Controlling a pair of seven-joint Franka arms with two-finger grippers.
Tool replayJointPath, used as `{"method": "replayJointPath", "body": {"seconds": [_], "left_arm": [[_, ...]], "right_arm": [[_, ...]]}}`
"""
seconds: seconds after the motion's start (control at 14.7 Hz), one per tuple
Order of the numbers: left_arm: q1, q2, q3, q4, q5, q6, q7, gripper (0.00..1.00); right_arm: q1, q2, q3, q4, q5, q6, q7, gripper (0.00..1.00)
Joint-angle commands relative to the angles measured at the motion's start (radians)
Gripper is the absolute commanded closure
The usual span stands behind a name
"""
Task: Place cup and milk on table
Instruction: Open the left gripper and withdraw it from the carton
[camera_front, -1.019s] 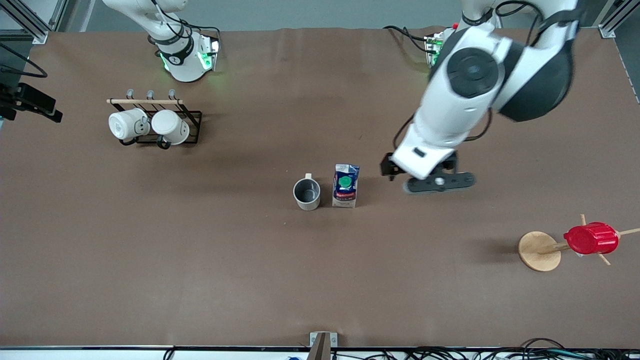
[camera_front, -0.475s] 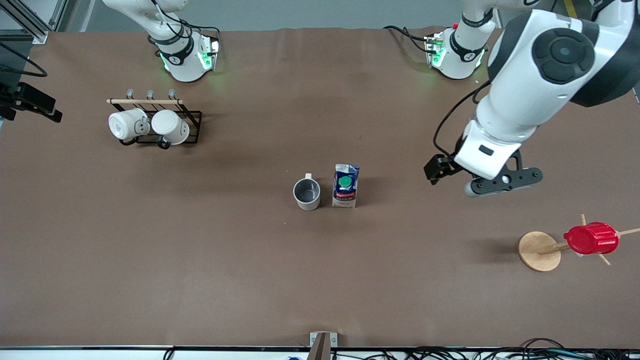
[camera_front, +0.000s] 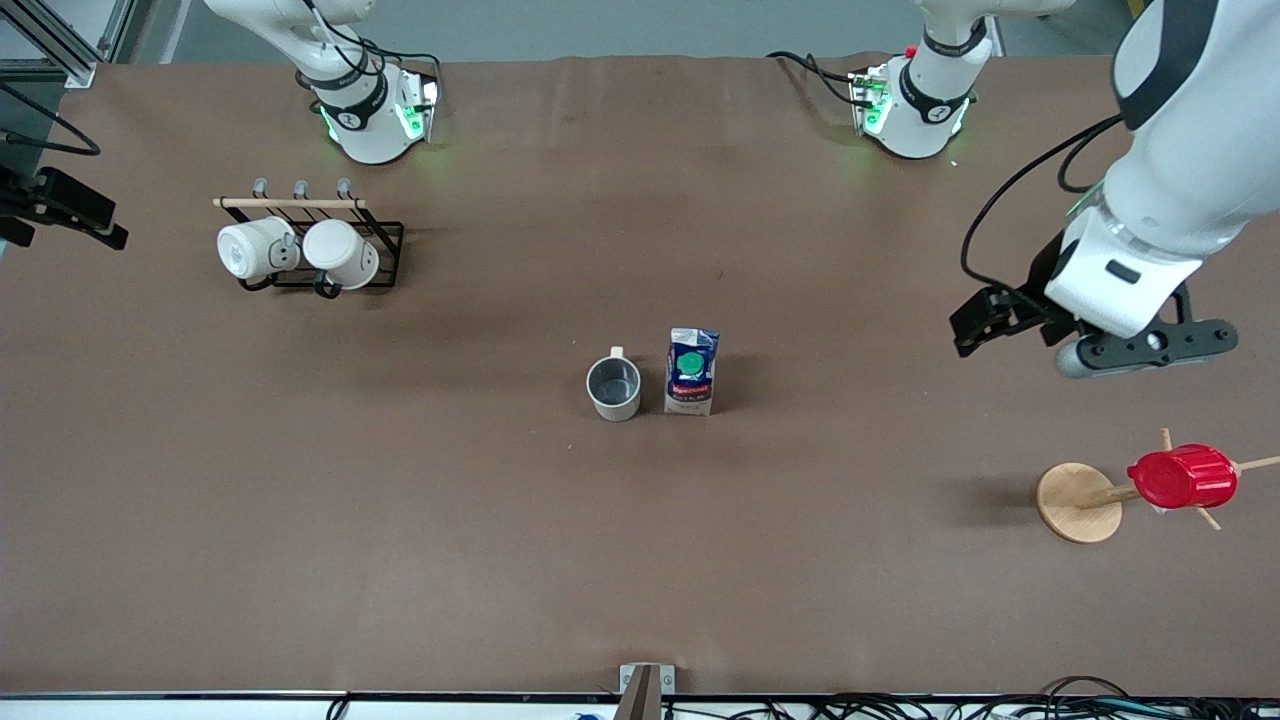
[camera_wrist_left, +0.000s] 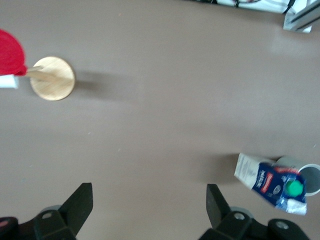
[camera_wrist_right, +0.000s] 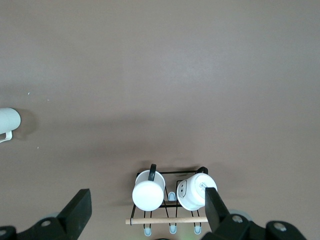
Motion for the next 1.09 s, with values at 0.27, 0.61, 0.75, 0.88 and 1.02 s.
{"method": "replayJointPath", "body": {"seconds": [0.27,0.61,0.75,0.88,1.02], "left_arm": [[0.049,-0.089,0.088,-0.031,-0.077,-0.061,0.211,0.00],[0.037,-0.131,0.169,-0.051,-0.094,-0.087,0.340,0.00],[0.028,-0.161,0.171,-0.098,-0.090,-0.086,0.346,0.00],[0.014,-0.209,0.191,-0.159,-0.085,-0.083,0.346,0.00],[0.004,-0.218,0.194,-0.184,-0.084,-0.072,0.338,0.00]], "right_arm": [[0.004,0.002,0.002,-0.001,0.008,-0.004,0.003,0.00],[0.044,0.006,-0.033,-0.007,0.007,-0.006,-0.042,0.00],[0.040,0.006,-0.036,-0.007,0.004,-0.009,-0.045,0.00],[0.040,0.007,-0.062,-0.007,0.007,-0.004,-0.049,0.00],[0.030,0.007,-0.064,-0.009,0.016,-0.001,-0.049,0.00]]}}
